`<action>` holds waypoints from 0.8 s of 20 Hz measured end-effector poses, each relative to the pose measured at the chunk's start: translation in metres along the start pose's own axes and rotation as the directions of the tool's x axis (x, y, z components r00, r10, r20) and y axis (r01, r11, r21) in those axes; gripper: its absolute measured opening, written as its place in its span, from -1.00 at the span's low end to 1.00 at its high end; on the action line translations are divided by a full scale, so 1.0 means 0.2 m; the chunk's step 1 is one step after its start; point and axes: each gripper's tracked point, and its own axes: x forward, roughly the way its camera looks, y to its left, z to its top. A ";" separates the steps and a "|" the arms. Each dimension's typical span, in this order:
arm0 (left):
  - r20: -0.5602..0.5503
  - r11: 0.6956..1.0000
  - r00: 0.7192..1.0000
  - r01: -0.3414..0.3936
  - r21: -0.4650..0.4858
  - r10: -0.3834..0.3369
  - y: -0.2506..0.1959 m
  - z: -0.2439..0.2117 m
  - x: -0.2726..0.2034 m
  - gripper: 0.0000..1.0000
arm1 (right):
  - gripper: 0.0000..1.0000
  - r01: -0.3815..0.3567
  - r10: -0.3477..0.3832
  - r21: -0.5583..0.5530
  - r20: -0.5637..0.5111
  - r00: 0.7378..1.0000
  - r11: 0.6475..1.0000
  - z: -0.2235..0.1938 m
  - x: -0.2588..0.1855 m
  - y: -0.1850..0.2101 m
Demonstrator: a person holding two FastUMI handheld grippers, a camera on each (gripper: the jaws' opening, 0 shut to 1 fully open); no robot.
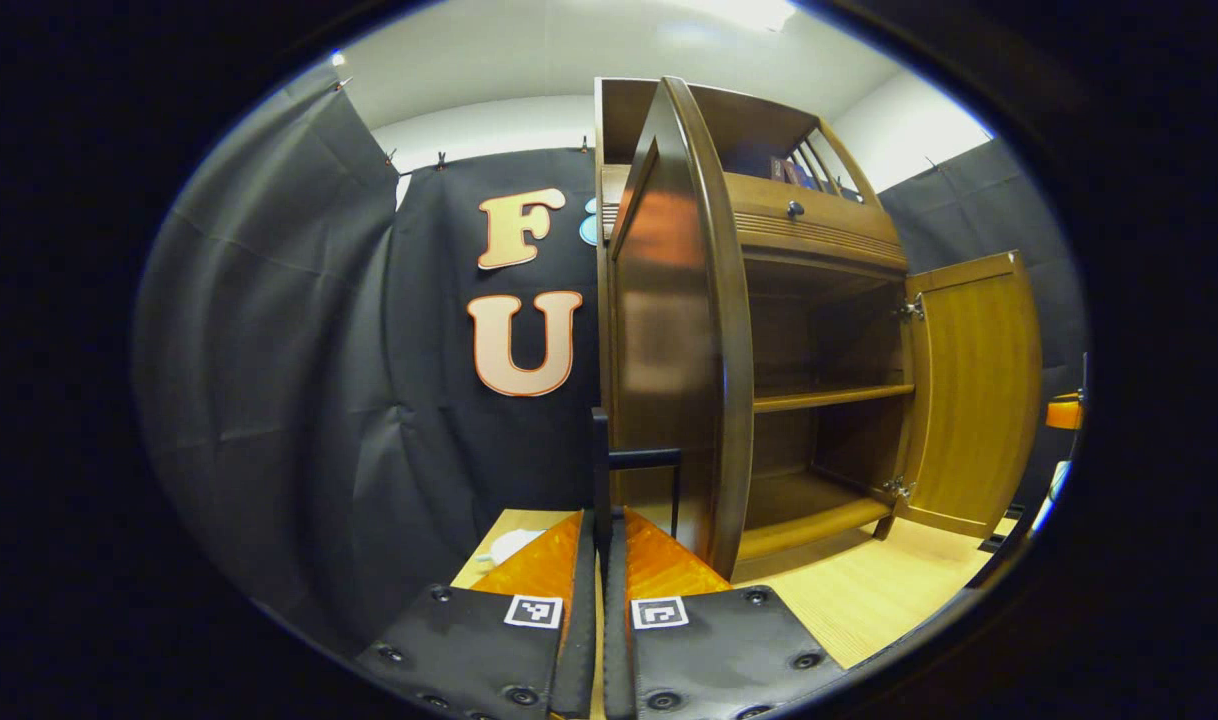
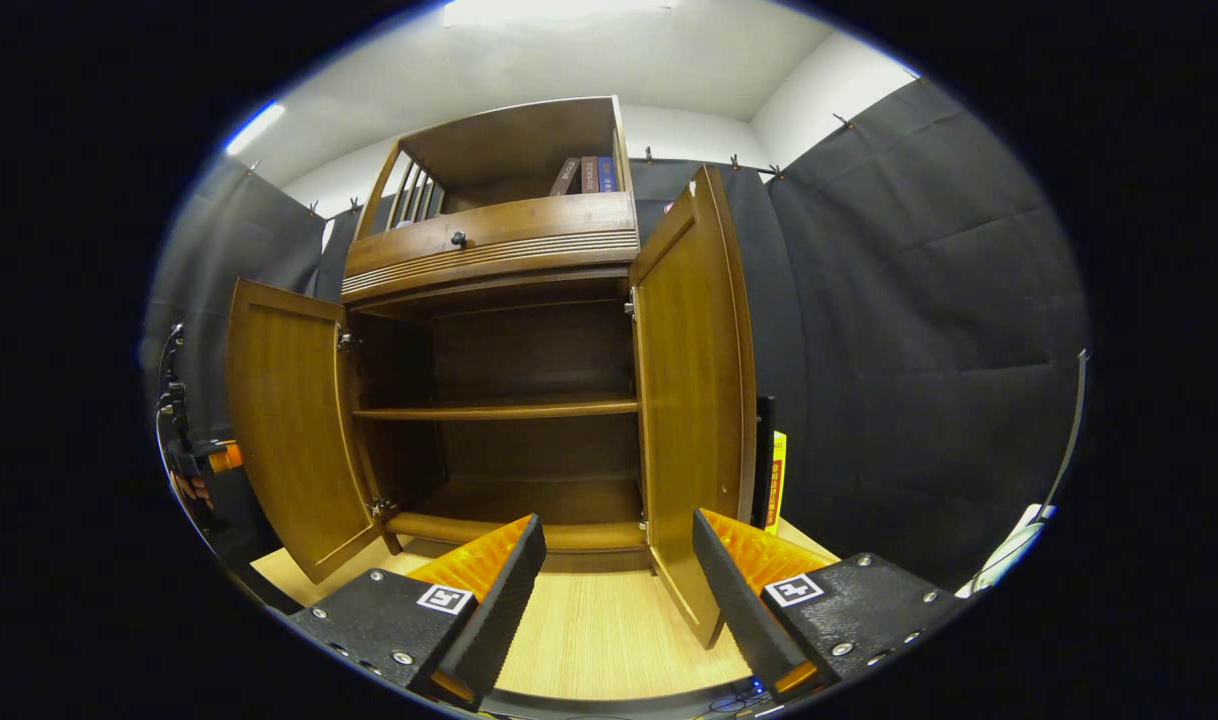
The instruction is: Open the right door of the double-door shoe cabinet with the right hand, and open the left door with the left hand.
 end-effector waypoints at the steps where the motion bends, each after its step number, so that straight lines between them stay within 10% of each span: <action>1: 0.003 1.000 1.000 0.013 -0.009 -0.013 0.05 0.00 0.02 -0.89 | 0.82 0.005 -0.005 -0.008 -0.005 1.000 1.000 -0.01 -0.01 0.01; 8: 0.003 0.990 0.990 0.140 -0.001 -0.140 0.21 0.00 0.04 -0.95 | 0.82 0.026 -0.027 -0.028 -0.033 0.999 0.999 -0.04 -0.03 0.06; 10: 0.011 0.987 0.987 0.158 -0.005 -0.158 0.24 0.00 0.04 -0.58 | 0.75 0.030 -0.032 -0.044 -0.035 0.999 0.999 -0.03 -0.04 0.07; 16: -0.046 0.992 0.992 0.119 -0.045 -0.121 0.27 -0.13 -0.13 -0.67 | 0.81 0.024 -0.025 -0.033 -0.031 0.999 0.999 -0.03 -0.06 0.09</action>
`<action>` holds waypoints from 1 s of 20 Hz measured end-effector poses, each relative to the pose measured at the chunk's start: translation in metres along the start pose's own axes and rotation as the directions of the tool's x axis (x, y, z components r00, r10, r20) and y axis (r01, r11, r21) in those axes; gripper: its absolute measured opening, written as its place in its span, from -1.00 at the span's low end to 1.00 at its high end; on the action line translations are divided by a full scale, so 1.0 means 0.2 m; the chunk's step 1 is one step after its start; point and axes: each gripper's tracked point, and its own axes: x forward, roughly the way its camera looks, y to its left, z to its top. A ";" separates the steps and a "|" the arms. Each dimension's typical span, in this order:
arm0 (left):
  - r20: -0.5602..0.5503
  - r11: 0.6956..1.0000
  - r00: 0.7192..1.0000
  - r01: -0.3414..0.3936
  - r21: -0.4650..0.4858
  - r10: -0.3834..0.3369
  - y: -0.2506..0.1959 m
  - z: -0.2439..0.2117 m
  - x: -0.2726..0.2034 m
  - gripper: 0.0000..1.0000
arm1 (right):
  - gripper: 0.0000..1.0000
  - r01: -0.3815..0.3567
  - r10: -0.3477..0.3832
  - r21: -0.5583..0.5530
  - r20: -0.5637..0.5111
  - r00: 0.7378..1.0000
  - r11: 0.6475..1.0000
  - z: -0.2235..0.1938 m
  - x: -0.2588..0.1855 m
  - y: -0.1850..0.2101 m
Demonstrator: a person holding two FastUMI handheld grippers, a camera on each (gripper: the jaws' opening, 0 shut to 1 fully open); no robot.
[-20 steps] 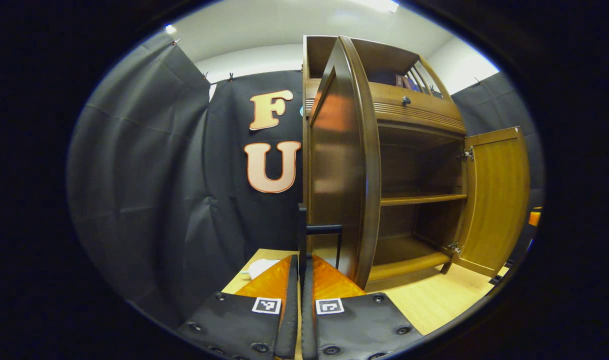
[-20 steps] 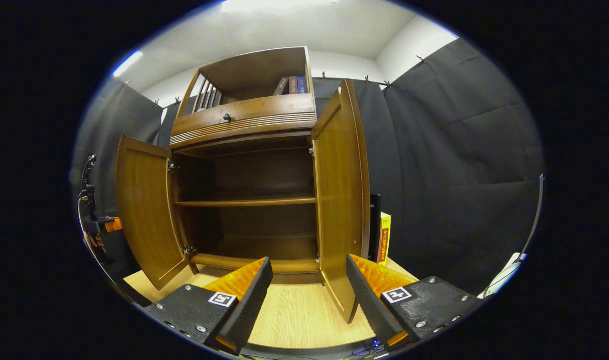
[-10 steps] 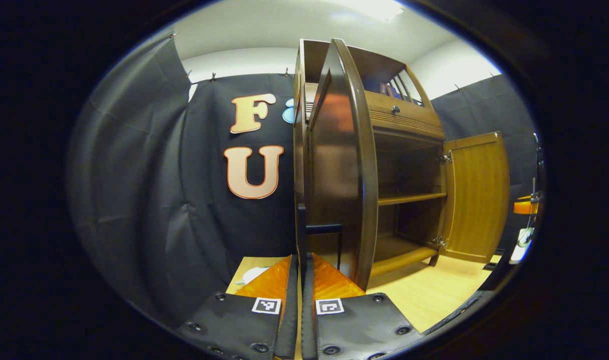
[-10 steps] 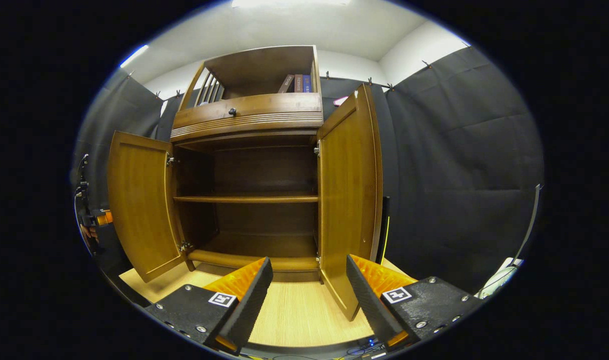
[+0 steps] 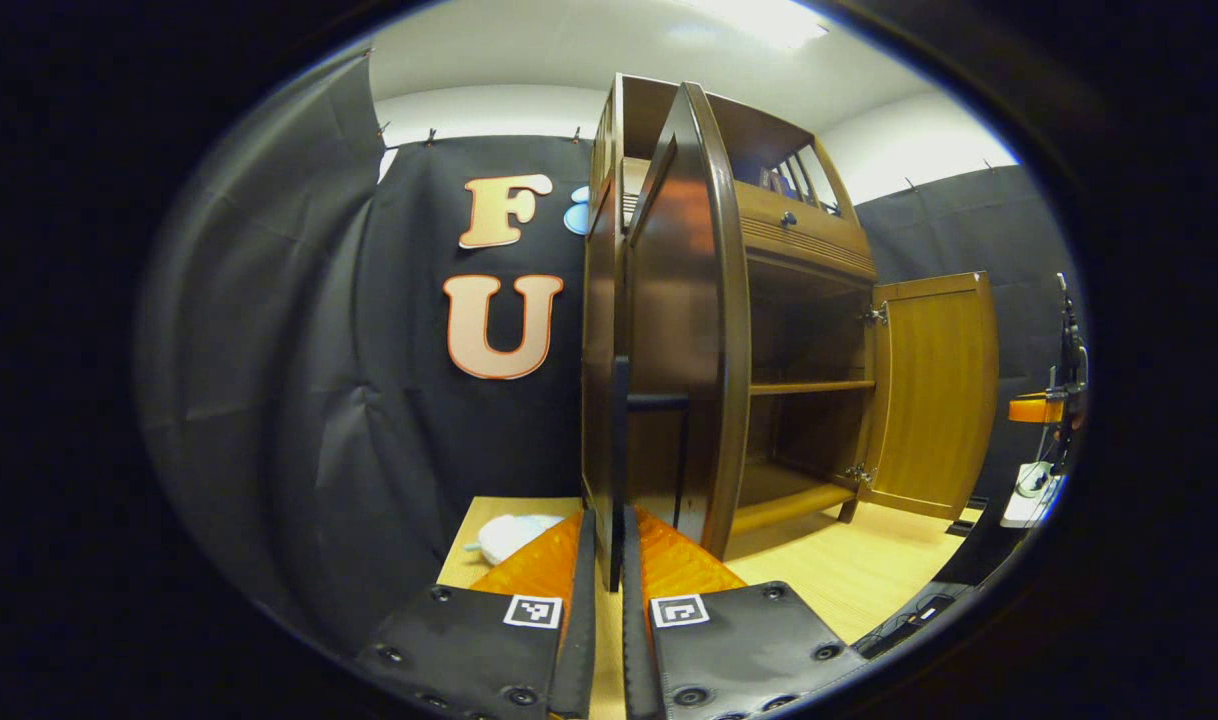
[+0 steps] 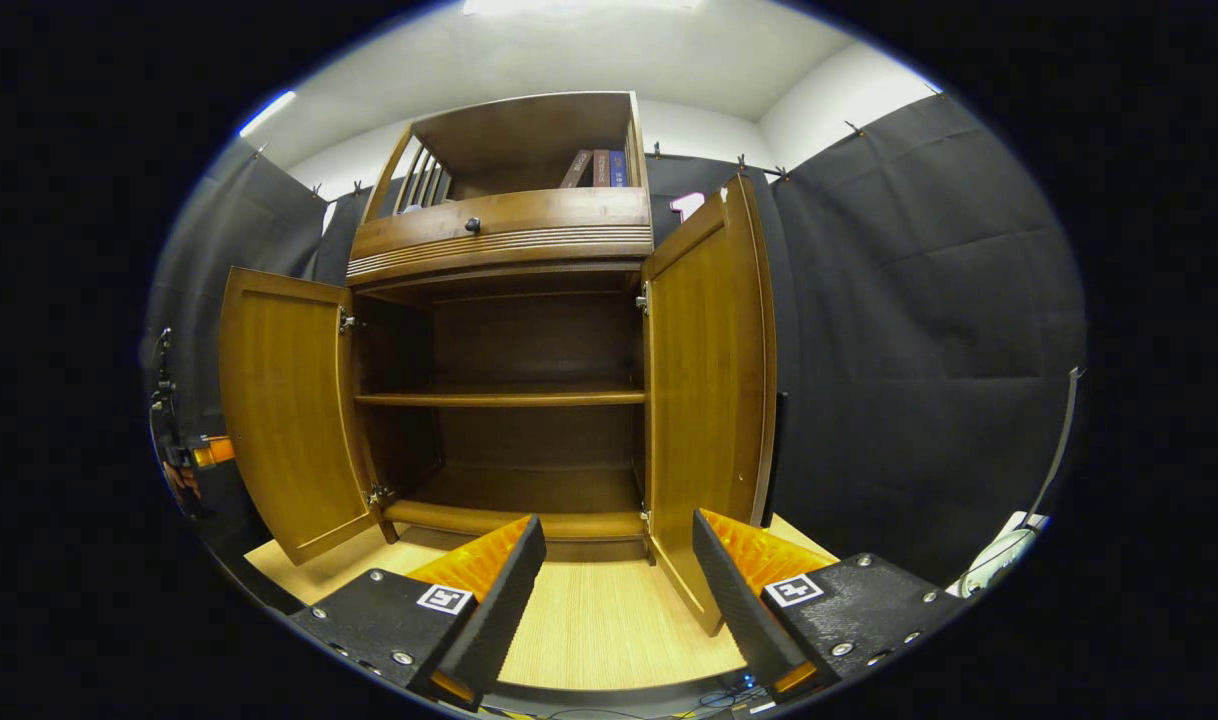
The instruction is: Open the right door of the double-door shoe cabinet with the right hand, and open the left door with the left hand.
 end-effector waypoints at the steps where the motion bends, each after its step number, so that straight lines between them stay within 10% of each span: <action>1: -0.011 0.999 0.999 -0.038 0.003 0.038 0.03 -0.02 -0.06 -0.67 | 0.81 -0.003 0.003 0.002 -0.004 1.000 1.000 -0.01 0.00 0.00; 9: 0.044 0.975 0.975 -0.215 -0.048 0.217 -0.18 0.14 -0.42 -0.76 | 0.81 -0.009 0.009 -0.011 0.039 0.999 1.000 0.01 0.08 -0.01; 11: 0.094 0.967 0.964 -0.243 -0.079 0.250 -0.31 0.23 -0.38 -0.57 | 0.81 -0.036 0.036 -0.010 0.037 0.999 0.999 0.00 0.10 0.01; 17: 0.130 0.972 0.964 -0.230 -0.041 0.234 -0.72 0.30 -0.13 -0.95 | 0.96 -0.084 0.084 -0.012 0.043 0.995 0.996 -0.04 0.08 0.04; 20: 0.139 0.963 0.954 -0.270 0.012 0.265 -0.80 0.28 -0.05 -0.67 | 0.96 -0.089 0.089 0.002 0.037 0.995 0.996 -0.07 0.06 0.02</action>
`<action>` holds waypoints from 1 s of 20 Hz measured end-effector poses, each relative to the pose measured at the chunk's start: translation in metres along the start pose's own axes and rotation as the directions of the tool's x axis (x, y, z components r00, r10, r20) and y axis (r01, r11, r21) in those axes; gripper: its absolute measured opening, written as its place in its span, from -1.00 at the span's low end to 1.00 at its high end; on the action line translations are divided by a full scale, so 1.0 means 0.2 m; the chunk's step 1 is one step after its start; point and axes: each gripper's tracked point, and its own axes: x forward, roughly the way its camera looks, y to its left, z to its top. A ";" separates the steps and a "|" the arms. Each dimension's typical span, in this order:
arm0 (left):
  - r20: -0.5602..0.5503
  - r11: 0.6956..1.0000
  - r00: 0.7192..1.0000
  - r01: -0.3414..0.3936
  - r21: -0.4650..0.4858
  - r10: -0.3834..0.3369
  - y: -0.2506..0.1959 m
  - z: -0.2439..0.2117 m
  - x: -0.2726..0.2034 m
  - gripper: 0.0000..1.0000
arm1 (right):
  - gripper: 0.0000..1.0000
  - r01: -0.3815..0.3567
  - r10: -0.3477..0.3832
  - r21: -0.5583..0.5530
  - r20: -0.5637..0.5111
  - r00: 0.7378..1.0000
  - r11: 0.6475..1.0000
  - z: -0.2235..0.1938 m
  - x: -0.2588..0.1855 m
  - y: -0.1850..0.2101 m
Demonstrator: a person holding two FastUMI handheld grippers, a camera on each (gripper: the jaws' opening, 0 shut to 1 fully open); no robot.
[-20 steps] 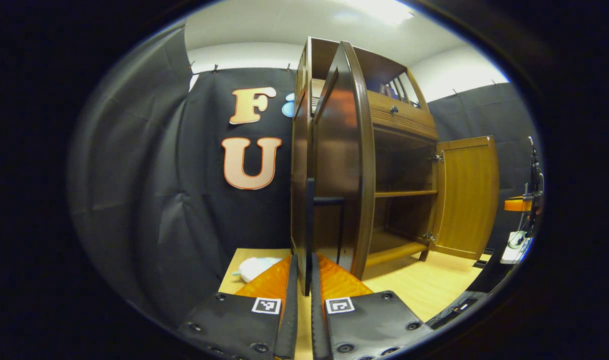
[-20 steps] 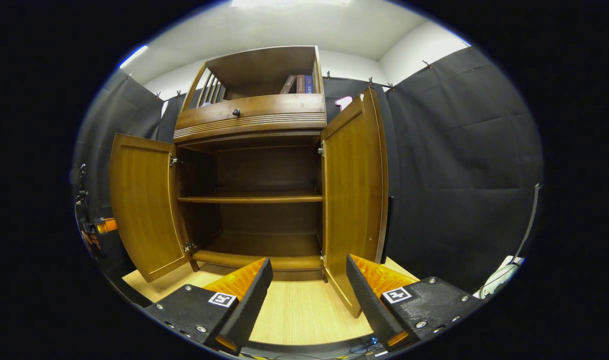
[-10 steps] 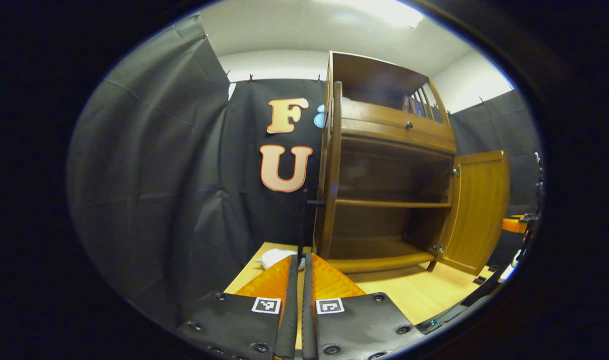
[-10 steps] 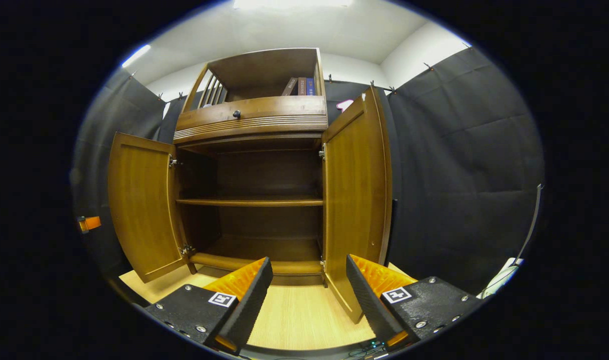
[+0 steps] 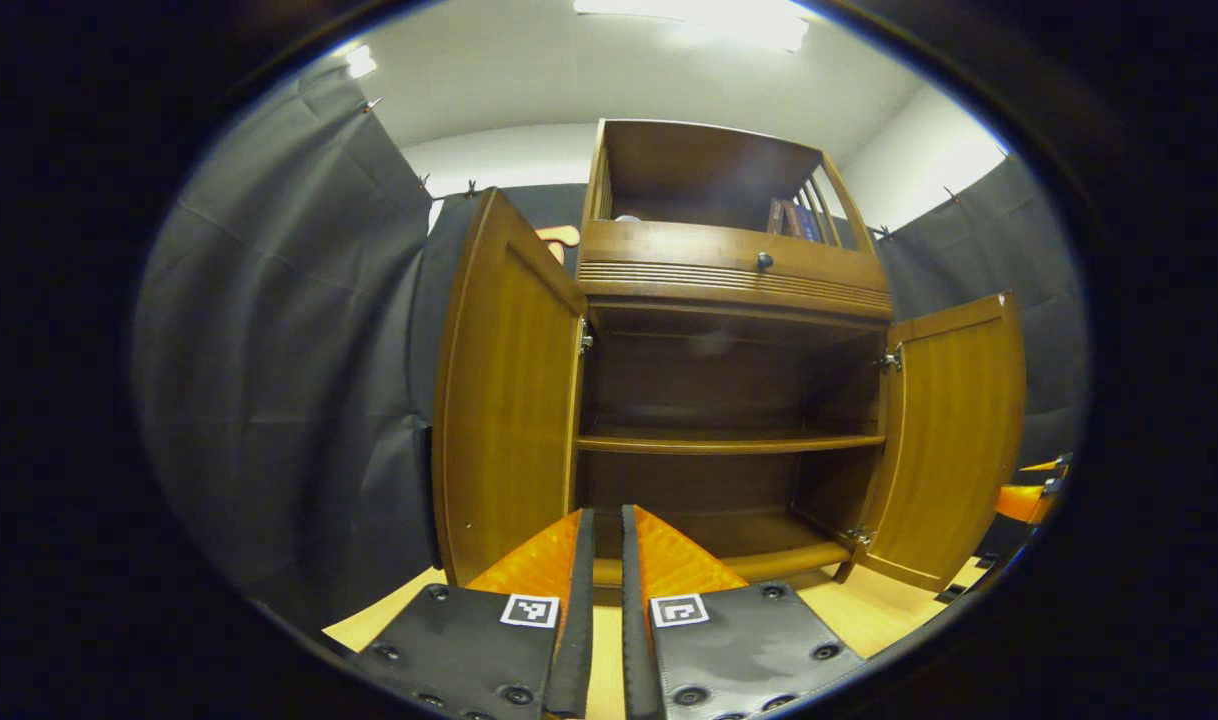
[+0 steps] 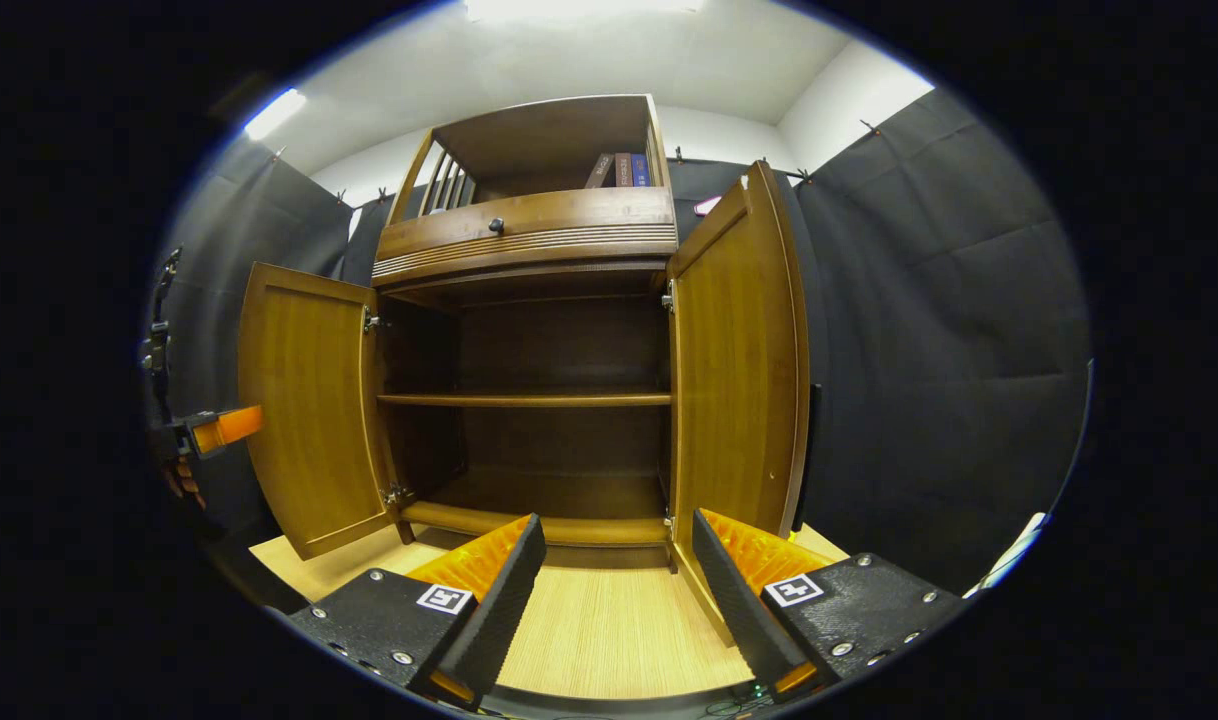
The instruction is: Open the right door of the double-door shoe cabinet with the right hand, and open the left door with the left hand.
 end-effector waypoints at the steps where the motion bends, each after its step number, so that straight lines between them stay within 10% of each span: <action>1: 0.010 1.000 1.000 -0.011 0.009 0.011 -0.03 0.01 0.01 -0.58 | 0.96 0.000 0.000 0.006 -0.001 1.000 1.000 -0.01 -0.01 -0.01; 6: 0.018 1.000 1.000 -0.021 -0.020 0.021 -0.11 -0.04 0.04 0.38 | 0.82 -0.001 0.001 0.022 0.012 1.000 1.000 0.02 -0.01 -0.05; 9: 0.005 0.998 1.000 -0.031 -0.049 0.031 -0.10 -0.06 0.04 0.32 | 0.82 -0.008 0.007 0.015 0.023 1.000 1.000 0.03 -0.01 -0.05; 14: 0.005 0.998 0.998 -0.057 -0.025 0.057 -0.07 -0.08 0.04 1.00 | 0.82 -0.017 0.017 0.016 0.010 1.000 1.000 0.00 0.00 -0.06; 20: 0.008 0.998 0.998 -0.061 -0.016 0.061 -0.09 -0.08 0.02 0.86 | 0.74 -0.026 0.026 0.030 0.009 1.000 0.999 0.00 0.01 -0.06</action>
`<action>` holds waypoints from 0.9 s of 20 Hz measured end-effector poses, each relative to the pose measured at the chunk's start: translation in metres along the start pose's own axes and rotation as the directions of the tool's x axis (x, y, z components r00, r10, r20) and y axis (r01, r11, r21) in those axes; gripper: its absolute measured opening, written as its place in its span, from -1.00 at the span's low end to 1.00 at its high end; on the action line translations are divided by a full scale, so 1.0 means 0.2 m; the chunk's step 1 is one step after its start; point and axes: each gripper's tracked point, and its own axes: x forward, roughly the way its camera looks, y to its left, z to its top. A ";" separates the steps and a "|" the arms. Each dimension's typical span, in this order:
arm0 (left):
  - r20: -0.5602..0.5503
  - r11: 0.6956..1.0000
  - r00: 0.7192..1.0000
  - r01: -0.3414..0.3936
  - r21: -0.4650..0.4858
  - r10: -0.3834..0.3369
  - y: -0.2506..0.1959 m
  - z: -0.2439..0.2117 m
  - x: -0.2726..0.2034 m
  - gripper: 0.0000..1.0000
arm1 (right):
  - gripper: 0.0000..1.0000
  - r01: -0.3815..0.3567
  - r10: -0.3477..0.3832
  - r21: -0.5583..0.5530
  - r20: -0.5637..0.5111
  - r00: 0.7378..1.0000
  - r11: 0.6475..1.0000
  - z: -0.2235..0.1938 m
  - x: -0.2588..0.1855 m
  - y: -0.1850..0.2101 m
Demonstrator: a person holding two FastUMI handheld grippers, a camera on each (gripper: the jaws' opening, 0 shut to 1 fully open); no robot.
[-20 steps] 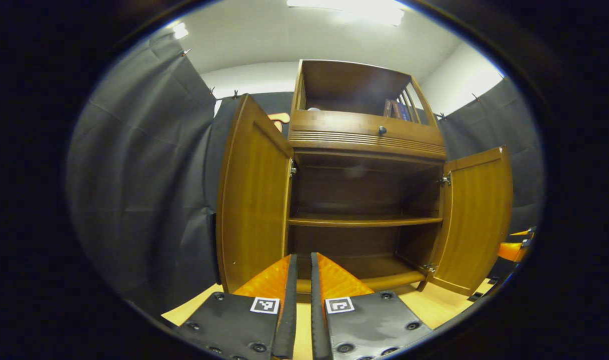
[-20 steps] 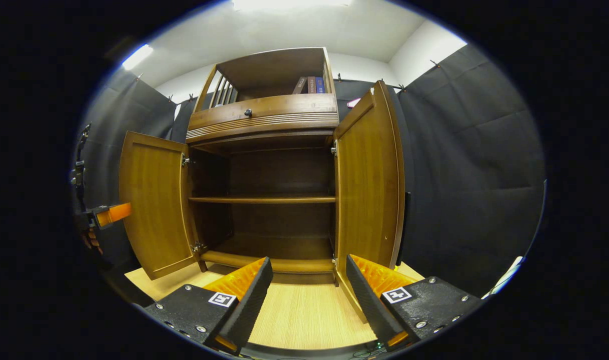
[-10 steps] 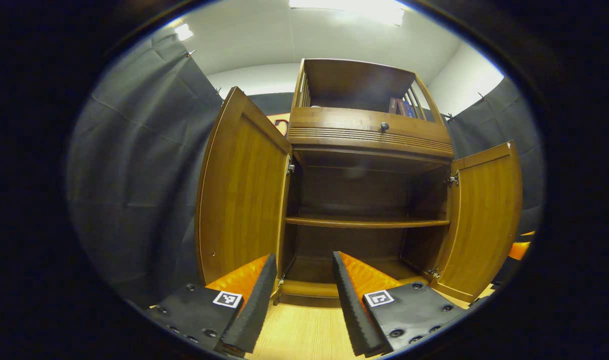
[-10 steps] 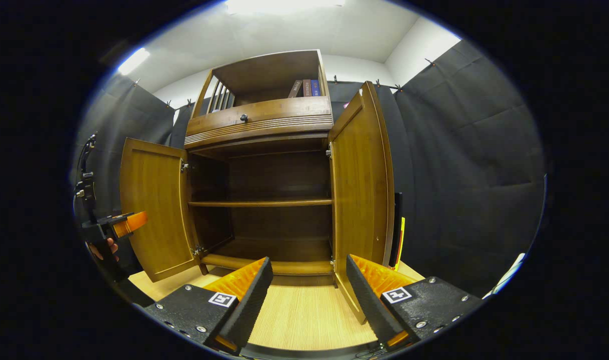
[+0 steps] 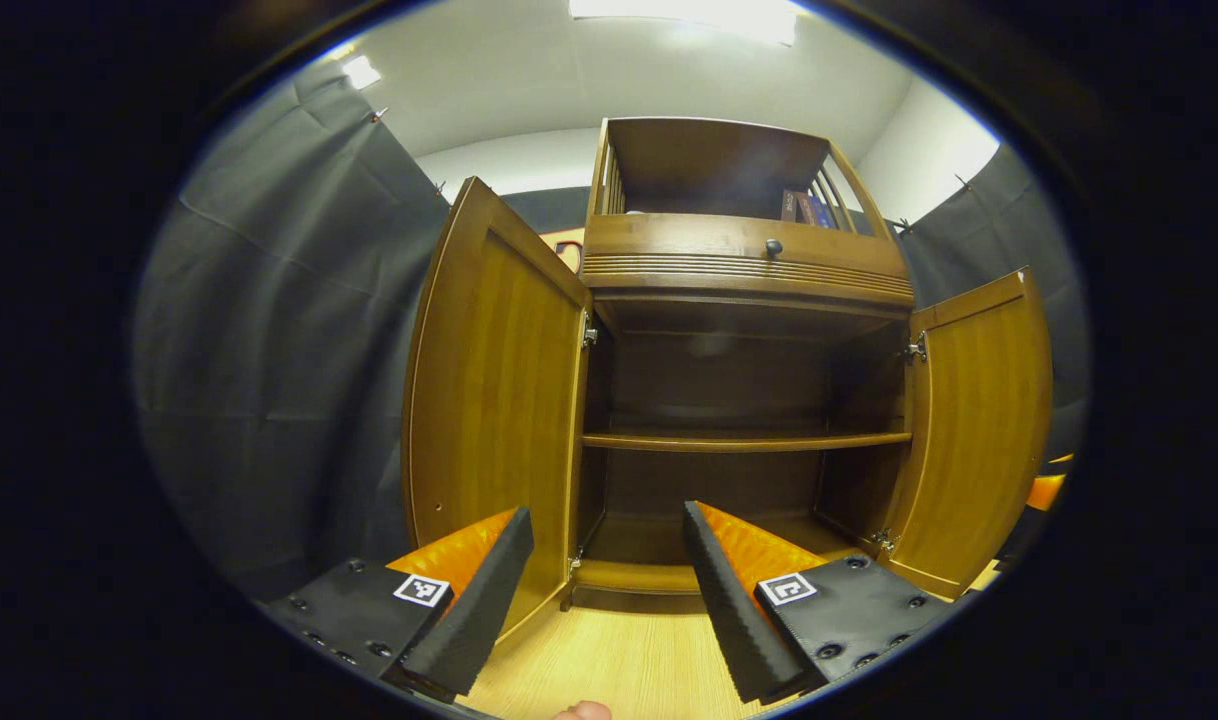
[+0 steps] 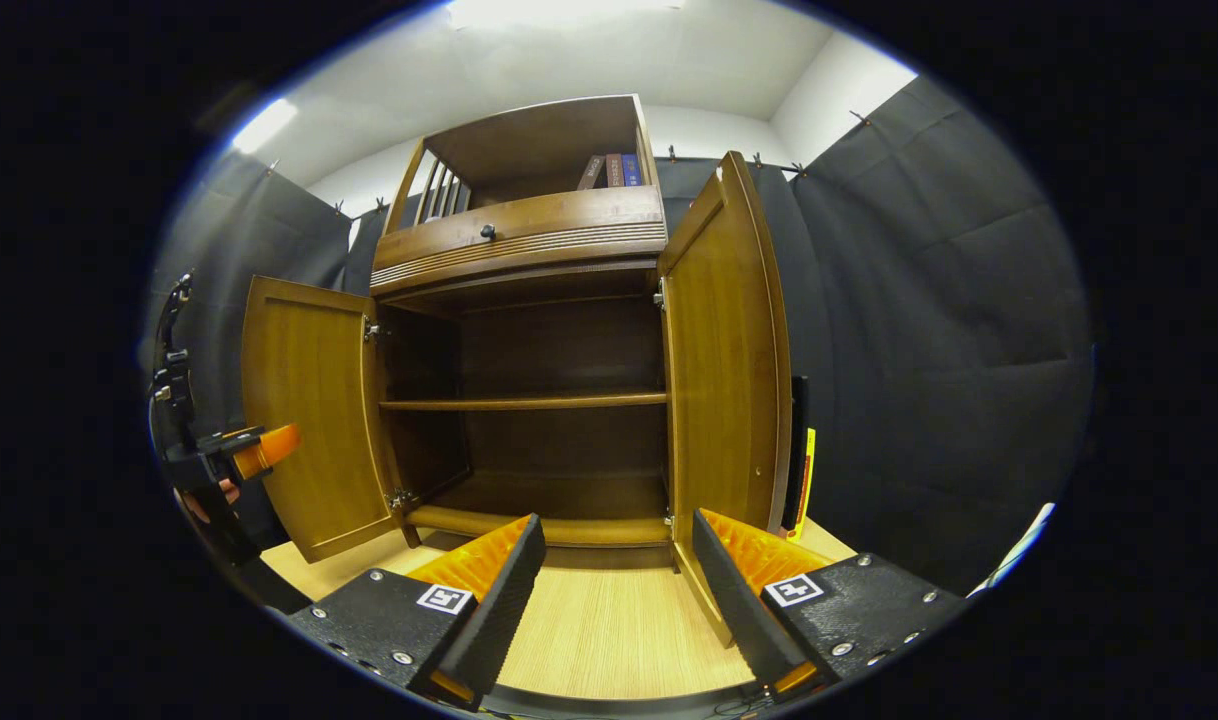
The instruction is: Open the right door of the double-door shoe cabinet with the right hand, and open the left door with the left hand.
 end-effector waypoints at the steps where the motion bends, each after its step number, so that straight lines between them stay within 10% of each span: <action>1: 0.002 1.000 1.000 0.004 0.001 -0.004 -0.01 0.00 0.00 1.00 | 0.81 0.000 0.000 -0.001 -0.003 1.000 1.000 0.00 0.00 0.00; 18: 0.025 0.999 0.999 0.034 0.037 -0.035 -0.08 0.03 0.02 0.86 | 0.82 0.014 -0.014 0.001 0.006 1.000 1.000 0.01 0.02 -0.01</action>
